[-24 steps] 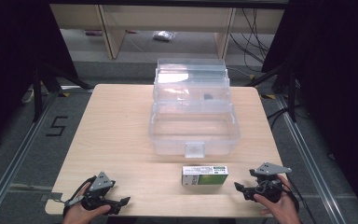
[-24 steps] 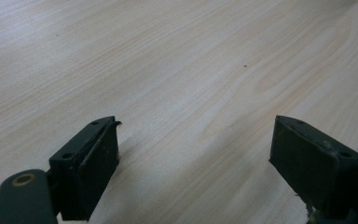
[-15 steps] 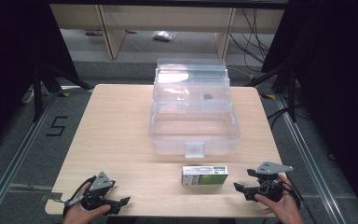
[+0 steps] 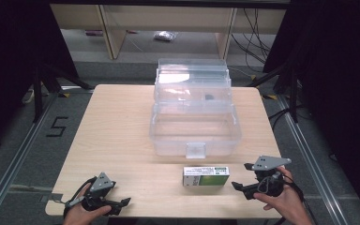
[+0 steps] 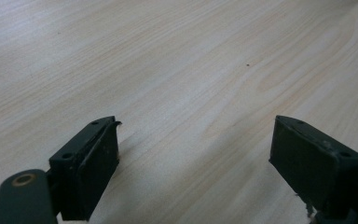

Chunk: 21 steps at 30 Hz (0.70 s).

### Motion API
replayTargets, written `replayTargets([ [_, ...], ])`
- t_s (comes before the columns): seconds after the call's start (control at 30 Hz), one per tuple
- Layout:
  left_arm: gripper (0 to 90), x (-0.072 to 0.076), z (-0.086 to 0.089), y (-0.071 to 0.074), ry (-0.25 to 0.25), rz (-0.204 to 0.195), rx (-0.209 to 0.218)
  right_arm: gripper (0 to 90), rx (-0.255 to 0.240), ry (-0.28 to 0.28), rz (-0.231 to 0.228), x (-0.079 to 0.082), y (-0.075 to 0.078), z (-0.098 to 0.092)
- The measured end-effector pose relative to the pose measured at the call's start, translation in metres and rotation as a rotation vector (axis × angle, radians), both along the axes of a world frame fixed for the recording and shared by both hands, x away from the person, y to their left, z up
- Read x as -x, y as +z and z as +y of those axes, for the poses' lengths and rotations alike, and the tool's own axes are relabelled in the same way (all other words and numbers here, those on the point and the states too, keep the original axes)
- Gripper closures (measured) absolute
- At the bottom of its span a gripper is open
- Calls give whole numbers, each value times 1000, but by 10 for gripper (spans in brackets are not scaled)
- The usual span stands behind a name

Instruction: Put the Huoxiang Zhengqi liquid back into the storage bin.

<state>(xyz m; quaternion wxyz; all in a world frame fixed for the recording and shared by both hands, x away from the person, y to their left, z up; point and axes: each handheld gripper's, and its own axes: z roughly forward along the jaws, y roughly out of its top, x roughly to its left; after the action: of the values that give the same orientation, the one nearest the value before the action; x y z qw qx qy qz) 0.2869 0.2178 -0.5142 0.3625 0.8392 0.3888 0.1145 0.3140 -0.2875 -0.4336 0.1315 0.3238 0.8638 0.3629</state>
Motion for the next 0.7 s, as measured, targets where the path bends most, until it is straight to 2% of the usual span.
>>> replayTargets([
  [0.03,150,0,0,0,0,0,0,186,-2,-2,12,0,2,1],
  [0.07,150,0,0,0,-1,-5,1,186,11,23,-5,-2,4,3],
  [0.17,149,0,1,1,-17,6,-10,193,19,36,-7,-3,8,8],
  [0.2,150,0,0,0,-1,1,6,193,21,43,-3,-3,10,11],
  [0.27,150,-1,0,0,-2,-4,-5,195,33,54,-1,-4,12,14],
  [0.3,150,-1,0,0,-2,-4,-5,197,27,48,18,-3,12,17],
  [0.37,150,-1,1,0,-2,-2,-6,198,33,68,-3,-6,12,19],
  [0.43,150,-1,1,0,-4,-2,-6,198,32,75,-4,-7,11,23],
  [0.47,150,-1,1,0,-5,0,-6,198,47,97,2,-8,11,24],
  [0.57,150,0,1,0,-2,0,-1,199,44,87,2,-10,11,29],
  [0.63,150,-1,0,0,-1,-3,-4,199,63,98,17,-11,14,32],
  [0.7,150,0,0,0,-4,-1,0,200,66,107,12,-12,16,36],
])
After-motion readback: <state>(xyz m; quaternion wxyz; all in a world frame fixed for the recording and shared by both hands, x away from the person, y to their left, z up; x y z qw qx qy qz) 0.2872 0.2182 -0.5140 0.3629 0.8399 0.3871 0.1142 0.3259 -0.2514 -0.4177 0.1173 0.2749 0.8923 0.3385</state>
